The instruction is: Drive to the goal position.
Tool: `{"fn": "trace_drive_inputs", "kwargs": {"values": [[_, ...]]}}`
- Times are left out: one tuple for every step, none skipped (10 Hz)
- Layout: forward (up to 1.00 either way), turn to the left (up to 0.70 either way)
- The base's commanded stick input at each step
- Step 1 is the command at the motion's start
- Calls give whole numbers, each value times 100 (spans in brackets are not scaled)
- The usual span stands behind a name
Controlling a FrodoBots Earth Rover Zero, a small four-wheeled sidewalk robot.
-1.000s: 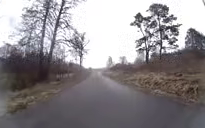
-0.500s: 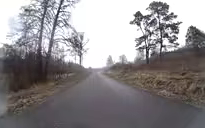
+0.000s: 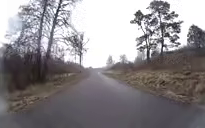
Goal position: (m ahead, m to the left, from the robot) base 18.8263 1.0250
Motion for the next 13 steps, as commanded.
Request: {"fn": "trace_drive_inputs", "kwargs": {"values": [[70,0],[70,0],[70,0],[70,0],[70,0],[70,0],[70,0],[70,0],[70,0],[70,0],[70,0],[70,0],[70,0]]}}
